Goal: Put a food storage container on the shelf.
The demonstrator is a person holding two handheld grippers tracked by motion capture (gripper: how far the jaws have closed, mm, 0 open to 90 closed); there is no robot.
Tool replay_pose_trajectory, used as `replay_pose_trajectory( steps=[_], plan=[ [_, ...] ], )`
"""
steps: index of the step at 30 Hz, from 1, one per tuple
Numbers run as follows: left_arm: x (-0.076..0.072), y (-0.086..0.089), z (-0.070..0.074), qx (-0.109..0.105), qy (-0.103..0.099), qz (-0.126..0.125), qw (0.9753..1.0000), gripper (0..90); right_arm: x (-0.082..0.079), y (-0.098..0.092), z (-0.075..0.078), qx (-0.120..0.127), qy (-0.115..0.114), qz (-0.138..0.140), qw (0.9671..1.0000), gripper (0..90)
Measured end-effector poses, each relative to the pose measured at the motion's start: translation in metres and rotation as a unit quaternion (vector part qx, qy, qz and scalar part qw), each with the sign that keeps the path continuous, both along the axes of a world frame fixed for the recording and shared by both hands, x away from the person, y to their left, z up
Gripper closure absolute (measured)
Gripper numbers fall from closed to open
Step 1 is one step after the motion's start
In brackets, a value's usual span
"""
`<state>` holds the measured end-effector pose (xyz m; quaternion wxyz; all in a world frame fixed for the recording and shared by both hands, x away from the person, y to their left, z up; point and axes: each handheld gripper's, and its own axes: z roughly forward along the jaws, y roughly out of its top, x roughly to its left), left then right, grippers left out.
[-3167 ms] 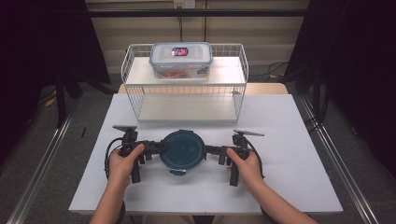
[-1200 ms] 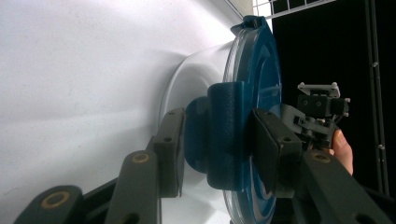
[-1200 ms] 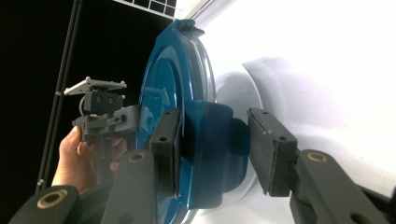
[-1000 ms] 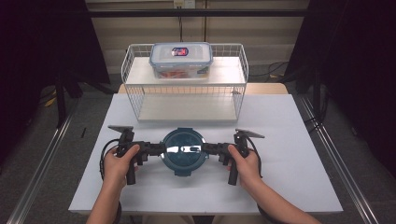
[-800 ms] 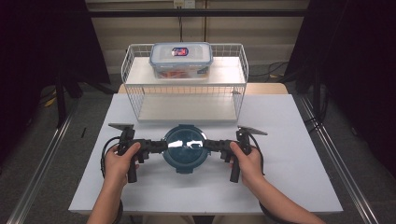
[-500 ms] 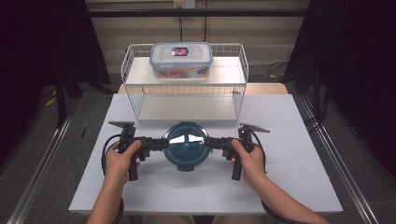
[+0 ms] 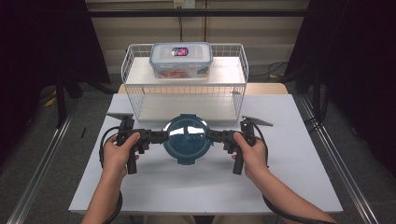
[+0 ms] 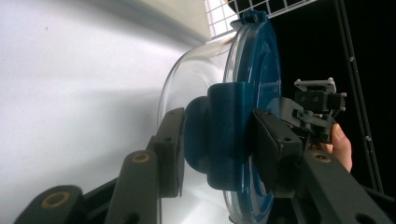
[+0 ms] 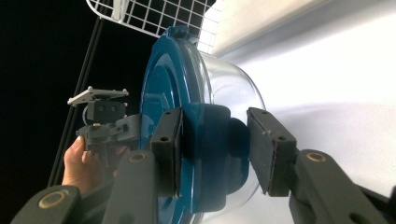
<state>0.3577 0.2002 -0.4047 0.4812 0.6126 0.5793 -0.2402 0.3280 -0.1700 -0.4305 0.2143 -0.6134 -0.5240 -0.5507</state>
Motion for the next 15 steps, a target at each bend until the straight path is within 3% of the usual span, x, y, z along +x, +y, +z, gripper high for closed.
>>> replay_pose_trajectory(
  steps=[15],
  plan=[
    [0.009, -0.005, 0.024, -0.01, -0.002, -0.002, 0.9999, 57.5, 0.007, -0.006, 0.029, 0.006, -0.007, -0.011, 0.9999, 57.6]
  ],
)
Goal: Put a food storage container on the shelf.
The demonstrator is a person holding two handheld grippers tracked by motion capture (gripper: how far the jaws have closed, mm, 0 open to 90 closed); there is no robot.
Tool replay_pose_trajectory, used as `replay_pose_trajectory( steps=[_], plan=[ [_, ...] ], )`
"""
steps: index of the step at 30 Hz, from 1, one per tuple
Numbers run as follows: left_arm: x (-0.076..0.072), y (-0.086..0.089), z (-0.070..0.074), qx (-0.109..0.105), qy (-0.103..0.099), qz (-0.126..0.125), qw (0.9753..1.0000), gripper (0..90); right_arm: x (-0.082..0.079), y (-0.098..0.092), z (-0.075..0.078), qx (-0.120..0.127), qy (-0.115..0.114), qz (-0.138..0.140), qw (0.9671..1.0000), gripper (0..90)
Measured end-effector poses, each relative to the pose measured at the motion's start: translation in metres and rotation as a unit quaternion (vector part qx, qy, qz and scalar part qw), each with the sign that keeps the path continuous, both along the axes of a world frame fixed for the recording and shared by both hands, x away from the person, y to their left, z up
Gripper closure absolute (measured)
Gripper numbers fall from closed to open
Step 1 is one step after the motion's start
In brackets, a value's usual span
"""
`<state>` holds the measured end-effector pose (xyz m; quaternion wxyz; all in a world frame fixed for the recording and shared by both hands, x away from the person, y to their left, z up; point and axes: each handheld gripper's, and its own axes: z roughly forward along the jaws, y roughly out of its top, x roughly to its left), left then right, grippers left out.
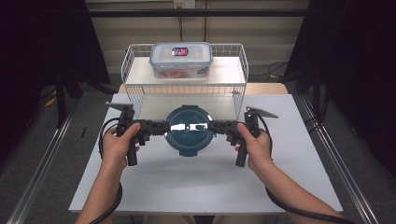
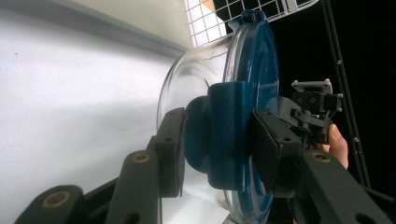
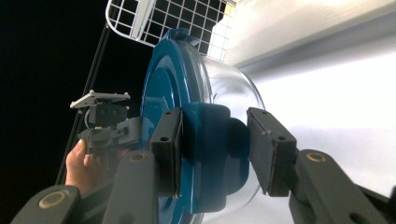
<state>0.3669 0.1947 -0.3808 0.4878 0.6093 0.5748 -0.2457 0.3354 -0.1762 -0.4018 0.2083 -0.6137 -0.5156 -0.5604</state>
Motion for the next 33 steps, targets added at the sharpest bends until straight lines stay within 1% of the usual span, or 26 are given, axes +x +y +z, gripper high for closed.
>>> replay_pose_trajectory(
  steps=[1, 2, 3, 4, 5, 7, 8, 9, 10, 15, 16, 17, 18, 19, 20, 21, 23, 24, 26, 27, 28, 30, 31, 33],
  plan=[
    [0.001, 0.0, 0.002, -0.002, -0.001, 0.001, 1.0, 57.6, 0.001, 0.0, 0.001, -0.003, -0.004, -0.001, 1.0, 57.6],
    [0.001, 0.0, 0.004, -0.006, 0.0, 0.003, 1.0, 57.6, 0.001, 0.0, 0.002, -0.001, 0.0, -0.002, 1.0, 57.6],
    [0.002, 0.001, 0.004, -0.004, -0.003, 0.0, 1.0, 57.7, 0.002, 0.0, 0.004, 0.002, 0.0, -0.003, 1.0, 57.7],
    [0.002, 0.0, 0.006, -0.005, -0.001, 0.003, 1.0, 57.7, 0.002, 0.0, 0.005, -0.001, -0.003, -0.003, 1.0, 57.7],
    [0.003, 0.0, 0.007, -0.005, -0.003, 0.003, 1.0, 57.7, 0.003, 0.0, 0.007, 0.0, 0.002, -0.003, 1.0, 57.6],
    [0.004, 0.001, 0.01, -0.005, -0.002, 0.005, 1.0, 57.7, 0.004, 0.0, 0.008, -0.002, -0.005, -0.003, 1.0, 57.6],
    [0.005, 0.001, 0.012, -0.004, -0.003, 0.003, 1.0, 57.6, 0.005, 0.001, 0.01, 0.003, 0.002, -0.004, 1.0, 57.6],
    [0.005, 0.001, 0.013, -0.007, -0.003, 0.007, 0.9999, 57.7, 0.006, 0.001, 0.012, 0.0, 0.0, -0.004, 1.0, 57.6],
    [0.006, 0.001, 0.016, -0.006, -0.004, 0.004, 1.0, 57.7, 0.006, 0.001, 0.013, 0.002, 0.001, -0.004, 1.0, 57.6],
    [0.01, 0.003, 0.03, -0.004, -0.013, 0.007, 0.9999, 57.6, 0.012, 0.003, 0.025, 0.005, -0.005, -0.005, 1.0, 57.6],
    [0.011, 0.003, 0.032, -0.006, -0.012, 0.009, 0.9999, 57.7, 0.013, 0.003, 0.028, 0.006, -0.004, -0.005, 1.0, 57.6],
    [0.012, 0.004, 0.036, -0.007, -0.014, 0.011, 0.9998, 57.7, 0.014, 0.003, 0.029, 0.004, -0.008, -0.004, 1.0, 57.7],
    [0.014, 0.005, 0.038, -0.007, -0.018, 0.01, 0.9998, 57.7, 0.016, 0.004, 0.033, 0.006, -0.01, -0.006, 0.9999, 57.6],
    [0.014, 0.006, 0.041, -0.005, -0.018, 0.009, 0.9998, 57.7, 0.017, 0.005, 0.035, 0.009, -0.01, -0.007, 0.9999, 57.7],
    [0.015, 0.005, 0.043, -0.011, -0.017, 0.014, 0.9997, 57.7, 0.018, 0.005, 0.037, 0.006, -0.016, -0.006, 0.9998, 57.7],
    [0.016, 0.006, 0.046, -0.01, -0.02, 0.013, 0.9997, 57.7, 0.019, 0.006, 0.038, 0.007, -0.019, -0.008, 0.9998, 57.7],
    [0.018, 0.007, 0.049, -0.009, -0.022, 0.015, 0.9996, 57.7, 0.022, 0.008, 0.044, 0.007, -0.02, -0.01, 0.9997, 57.7],
    [0.019, 0.008, 0.052, -0.012, -0.021, 0.016, 0.9996, 57.8, 0.023, 0.008, 0.044, 0.006, -0.025, -0.009, 0.9996, 57.7],
    [0.021, 0.009, 0.055, -0.014, -0.025, 0.018, 0.9994, 57.8, 0.025, 0.009, 0.049, 0.005, -0.03, -0.011, 0.9995, 57.7],
    [0.023, 0.009, 0.057, -0.013, -0.027, 0.019, 0.9994, 57.9, 0.026, 0.01, 0.051, 0.009, -0.029, -0.013, 0.9995, 57.7],
    [0.024, 0.009, 0.06, -0.018, -0.026, 0.02, 0.9993, 57.9, 0.028, 0.01, 0.054, 0.009, -0.029, -0.014, 0.9995, 57.7],
    [0.026, 0.01, 0.064, -0.02, -0.027, 0.018, 0.9993, 57.9, 0.03, 0.011, 0.059, 0.008, -0.033, -0.016, 0.9993, 57.7],
    [0.027, 0.009, 0.067, -0.023, -0.031, 0.023, 0.999, 57.9, 0.031, 0.01, 0.061, 0.007, -0.035, -0.016, 0.9992, 57.8],
    [0.029, 0.009, 0.071, -0.026, -0.036, 0.021, 0.9988, 57.9, 0.033, 0.011, 0.069, 0.007, -0.043, -0.02, 0.9988, 57.8]
  ],
)
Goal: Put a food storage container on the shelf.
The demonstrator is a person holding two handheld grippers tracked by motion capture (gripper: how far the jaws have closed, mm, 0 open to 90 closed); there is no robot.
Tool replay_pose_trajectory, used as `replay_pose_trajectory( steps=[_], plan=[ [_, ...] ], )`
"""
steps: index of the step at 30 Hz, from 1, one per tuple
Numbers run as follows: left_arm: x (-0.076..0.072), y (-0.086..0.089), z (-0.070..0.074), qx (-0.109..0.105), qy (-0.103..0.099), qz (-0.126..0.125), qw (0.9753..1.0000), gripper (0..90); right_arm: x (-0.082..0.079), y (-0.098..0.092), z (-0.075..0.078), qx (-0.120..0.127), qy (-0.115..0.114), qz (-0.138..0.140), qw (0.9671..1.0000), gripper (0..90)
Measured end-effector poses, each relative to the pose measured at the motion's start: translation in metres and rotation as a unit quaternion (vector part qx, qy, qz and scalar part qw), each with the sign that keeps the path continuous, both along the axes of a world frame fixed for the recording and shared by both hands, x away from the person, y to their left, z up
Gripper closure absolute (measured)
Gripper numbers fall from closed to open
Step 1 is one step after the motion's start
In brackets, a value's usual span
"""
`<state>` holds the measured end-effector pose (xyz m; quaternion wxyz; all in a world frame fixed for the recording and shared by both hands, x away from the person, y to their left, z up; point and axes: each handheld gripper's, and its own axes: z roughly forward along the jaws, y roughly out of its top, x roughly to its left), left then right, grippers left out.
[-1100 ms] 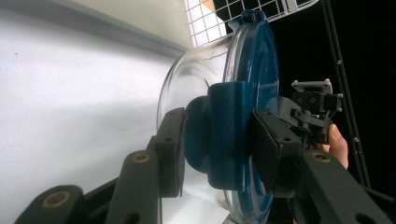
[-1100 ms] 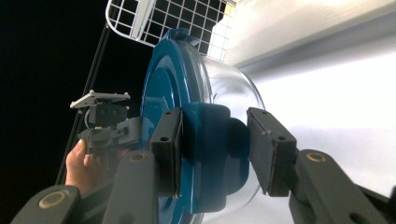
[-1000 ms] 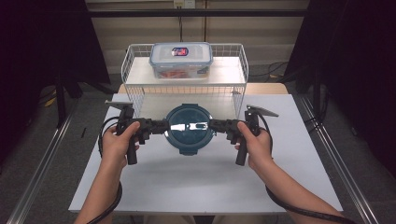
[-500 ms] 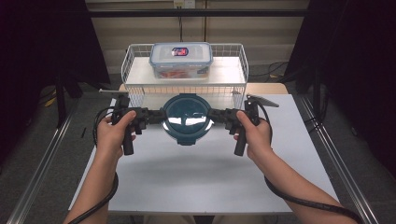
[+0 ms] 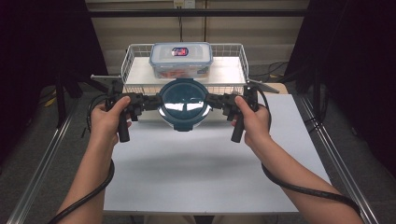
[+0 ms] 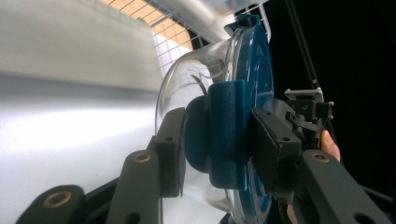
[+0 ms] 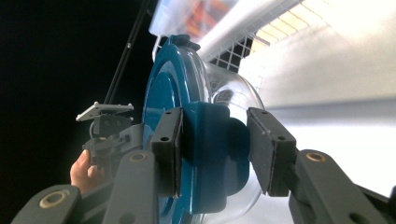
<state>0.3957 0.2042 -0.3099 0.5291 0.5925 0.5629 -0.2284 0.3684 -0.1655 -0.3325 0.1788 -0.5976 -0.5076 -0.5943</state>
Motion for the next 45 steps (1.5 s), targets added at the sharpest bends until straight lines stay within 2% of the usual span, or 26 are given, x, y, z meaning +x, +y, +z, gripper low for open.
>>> replay_pose_trajectory(
  steps=[8, 15, 18, 20, 22, 23, 32, 38, 45],
  plan=[
    [0.01, 0.001, 0.021, -0.009, -0.01, 0.007, 0.9999, 57.9, 0.011, 0.001, 0.022, -0.003, -0.015, -0.008, 0.9998, 57.9],
    [0.016, 0.001, 0.04, -0.009, -0.022, 0.016, 0.9996, 58.0, 0.019, 0.002, 0.037, 0.011, -0.013, -0.011, 0.9998, 57.9],
    [0.018, 0.002, 0.048, -0.009, -0.028, 0.015, 0.9994, 58.0, 0.022, 0.003, 0.044, 0.012, -0.023, -0.012, 0.9996, 57.9],
    [0.02, 0.002, 0.052, -0.012, -0.029, 0.017, 0.9994, 58.0, 0.024, 0.003, 0.049, 0.018, -0.019, -0.013, 0.9996, 58.0],
    [0.023, 0.002, 0.057, -0.014, -0.03, 0.022, 0.9992, 58.0, 0.026, 0.004, 0.053, 0.016, -0.028, -0.016, 0.9994, 58.0],
    [0.024, 0.002, 0.06, -0.013, -0.028, 0.022, 0.9993, 58.0, 0.027, 0.004, 0.056, 0.019, -0.023, -0.016, 0.9994, 58.0],
    [0.037, 0.002, 0.073, -0.017, -0.029, 0.023, 0.9992, 58.1, 0.039, 0.005, 0.072, 0.023, -0.029, -0.025, 0.999, 58.1],
    [0.051, 0.002, 0.087, -0.02, -0.03, 0.029, 0.9989, 58.1, 0.049, 0.006, 0.082, 0.027, -0.026, -0.028, 0.9989, 58.1],
    [0.071, 0.002, 0.101, -0.018, -0.034, 0.03, 0.9988, 58.1, 0.069, 0.008, 0.093, 0.031, -0.029, -0.038, 0.9984, 58.1]
  ],
)
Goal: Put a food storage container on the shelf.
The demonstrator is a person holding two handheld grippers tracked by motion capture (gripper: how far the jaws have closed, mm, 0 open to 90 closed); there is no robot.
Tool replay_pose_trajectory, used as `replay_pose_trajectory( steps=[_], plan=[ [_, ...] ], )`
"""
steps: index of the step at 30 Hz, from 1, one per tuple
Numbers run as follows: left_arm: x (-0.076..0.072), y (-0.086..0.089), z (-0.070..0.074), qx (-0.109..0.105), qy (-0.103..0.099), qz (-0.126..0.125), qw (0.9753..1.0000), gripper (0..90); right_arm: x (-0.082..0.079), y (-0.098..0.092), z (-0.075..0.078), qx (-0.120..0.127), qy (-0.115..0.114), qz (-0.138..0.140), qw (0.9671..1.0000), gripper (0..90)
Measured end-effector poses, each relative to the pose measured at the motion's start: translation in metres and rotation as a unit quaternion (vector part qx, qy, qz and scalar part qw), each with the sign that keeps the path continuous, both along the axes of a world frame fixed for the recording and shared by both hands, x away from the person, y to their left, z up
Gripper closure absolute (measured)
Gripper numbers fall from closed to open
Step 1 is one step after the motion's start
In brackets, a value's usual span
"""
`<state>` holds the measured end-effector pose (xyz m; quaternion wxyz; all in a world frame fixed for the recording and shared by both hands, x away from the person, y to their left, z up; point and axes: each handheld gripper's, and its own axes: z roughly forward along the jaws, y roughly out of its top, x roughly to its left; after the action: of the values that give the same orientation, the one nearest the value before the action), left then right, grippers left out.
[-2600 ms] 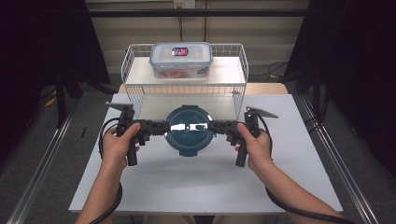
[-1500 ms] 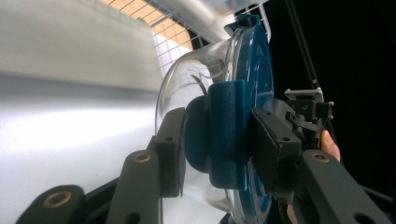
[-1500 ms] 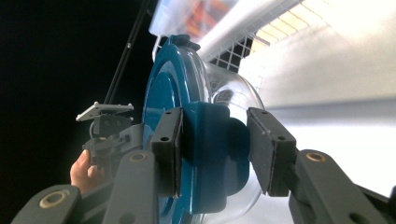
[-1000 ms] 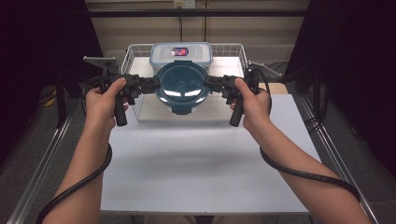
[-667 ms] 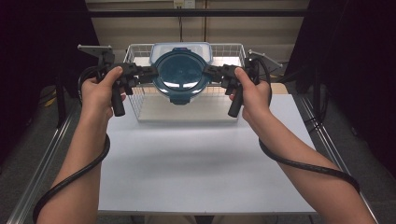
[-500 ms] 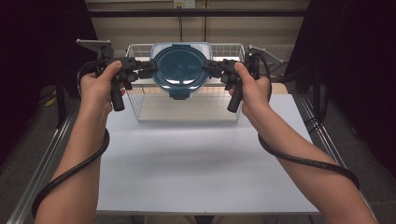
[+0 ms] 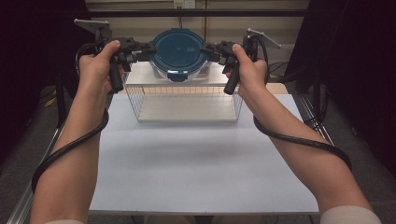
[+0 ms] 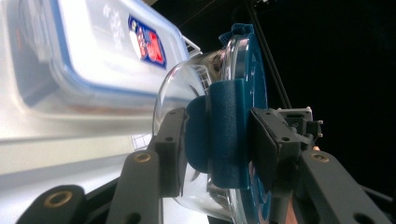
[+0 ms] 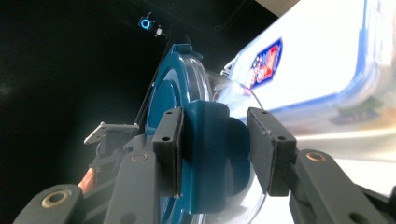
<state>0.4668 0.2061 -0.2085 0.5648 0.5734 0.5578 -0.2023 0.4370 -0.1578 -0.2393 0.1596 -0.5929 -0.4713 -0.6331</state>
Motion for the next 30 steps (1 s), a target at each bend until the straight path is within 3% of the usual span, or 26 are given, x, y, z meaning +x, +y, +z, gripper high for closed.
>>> replay_pose_trajectory(
  steps=[5, 15, 20, 25, 30],
  plan=[
    [0.017, -0.002, 0.007, 0.002, 0.007, 0.009, 0.9999, 58.1, 0.017, 0.0, 0.004, 0.009, 0.0, -0.009, 0.9999, 58.1],
    [0.055, -0.008, 0.003, -0.006, 0.026, 0.015, 0.9995, 58.1, 0.05, -0.003, 0.003, 0.013, 0.011, -0.031, 0.9994, 58.1],
    [0.071, -0.008, 0.003, -0.004, 0.031, 0.026, 0.9992, 58.2, 0.066, -0.002, 0.001, 0.025, 0.03, -0.036, 0.9986, 58.0],
    [0.081, -0.009, -0.003, 0.005, 0.038, 0.026, 0.9989, 58.1, 0.079, -0.001, -0.005, 0.026, 0.045, -0.042, 0.9978, 57.9],
    [0.088, -0.013, -0.007, -0.003, 0.046, 0.04, 0.9981, 58.0, 0.087, -0.002, -0.01, 0.027, 0.053, -0.051, 0.9969, 58.0]
  ],
)
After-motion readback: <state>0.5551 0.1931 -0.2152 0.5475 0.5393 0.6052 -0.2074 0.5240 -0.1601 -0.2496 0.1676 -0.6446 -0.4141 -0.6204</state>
